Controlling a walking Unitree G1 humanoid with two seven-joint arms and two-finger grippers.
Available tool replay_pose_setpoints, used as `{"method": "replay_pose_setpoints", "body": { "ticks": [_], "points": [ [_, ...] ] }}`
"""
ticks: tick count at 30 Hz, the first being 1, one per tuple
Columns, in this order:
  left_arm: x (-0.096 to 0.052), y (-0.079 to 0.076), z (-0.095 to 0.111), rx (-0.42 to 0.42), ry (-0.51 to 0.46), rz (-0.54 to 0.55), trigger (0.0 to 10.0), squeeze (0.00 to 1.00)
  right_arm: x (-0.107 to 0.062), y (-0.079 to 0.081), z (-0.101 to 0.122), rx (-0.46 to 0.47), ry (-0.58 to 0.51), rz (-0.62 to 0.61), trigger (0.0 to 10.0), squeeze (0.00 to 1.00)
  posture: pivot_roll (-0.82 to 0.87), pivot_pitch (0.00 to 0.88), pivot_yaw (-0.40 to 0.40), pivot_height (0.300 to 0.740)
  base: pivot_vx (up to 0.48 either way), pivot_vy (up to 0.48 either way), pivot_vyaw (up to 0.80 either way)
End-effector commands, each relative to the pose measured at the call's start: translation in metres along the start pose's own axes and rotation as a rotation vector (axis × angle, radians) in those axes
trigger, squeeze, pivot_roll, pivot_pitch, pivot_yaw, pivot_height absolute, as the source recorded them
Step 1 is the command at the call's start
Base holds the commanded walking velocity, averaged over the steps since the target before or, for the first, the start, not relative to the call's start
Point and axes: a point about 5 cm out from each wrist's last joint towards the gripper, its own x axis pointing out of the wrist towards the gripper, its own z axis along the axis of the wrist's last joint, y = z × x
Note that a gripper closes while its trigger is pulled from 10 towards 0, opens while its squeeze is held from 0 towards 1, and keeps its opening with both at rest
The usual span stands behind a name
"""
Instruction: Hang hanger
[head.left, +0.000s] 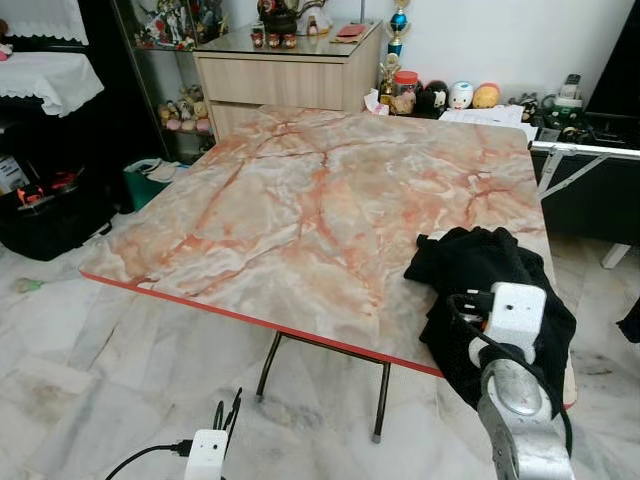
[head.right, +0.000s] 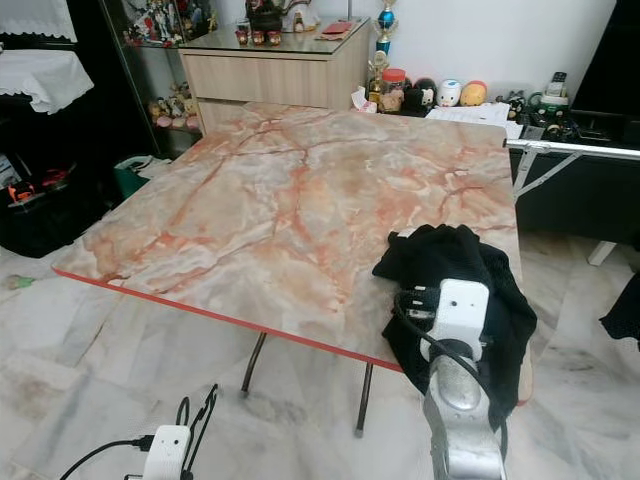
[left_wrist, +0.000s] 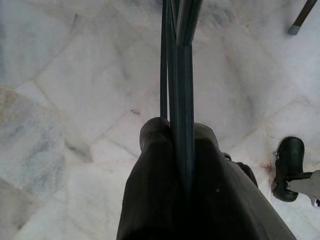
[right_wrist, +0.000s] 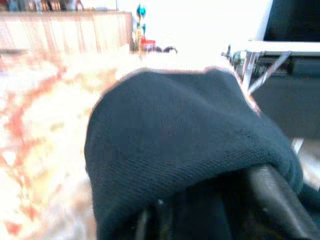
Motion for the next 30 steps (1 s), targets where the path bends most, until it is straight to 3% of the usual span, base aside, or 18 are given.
{"method": "replay_pose_setpoints", "body": {
  "ticks": [1,8,13,20,25,30],
  "points": [
    [0.0,0.002,-0.006,0.026,0.025,0.0,10.0,0.0,-0.007,0.0,0.0,-0.008,0.017,-0.005,10.0,1.0,0.02,0.054,0.061,0.74,0.0,0.0,0.0],
    [-0.001,0.001,-0.007,0.027,0.027,-0.004,10.0,0.0,-0.031,-0.011,-0.011,-0.017,0.053,-0.027,10.0,1.0,0.02,0.046,0.055,0.74,0.0,0.0,0.0],
    [-0.001,0.002,-0.008,0.028,0.029,-0.004,10.0,0.0,-0.06,-0.023,-0.024,-0.051,0.094,-0.064,10.0,1.0,0.01,0.039,0.053,0.74,0.0,0.0,0.0],
    [-0.001,0.002,-0.009,0.037,0.031,-0.004,10.0,0.0,-0.064,-0.028,-0.014,0.027,0.058,-0.149,10.0,1.0,0.01,0.036,0.051,0.74,0.0,0.0,0.0],
    [-0.001,0.002,-0.008,0.037,0.031,-0.004,10.0,0.0,-0.065,-0.013,-0.016,0.02,0.094,-0.07,10.0,1.0,0.02,0.05,0.044,0.74,0.0,0.0,0.0],
    [-0.001,0.002,-0.007,0.04,0.029,-0.005,10.0,0.0,-0.046,-0.02,0.006,0.045,-0.026,-0.115,10.0,1.0,0.02,0.058,0.044,0.74,0.0,0.0,0.0]
  ]
}}
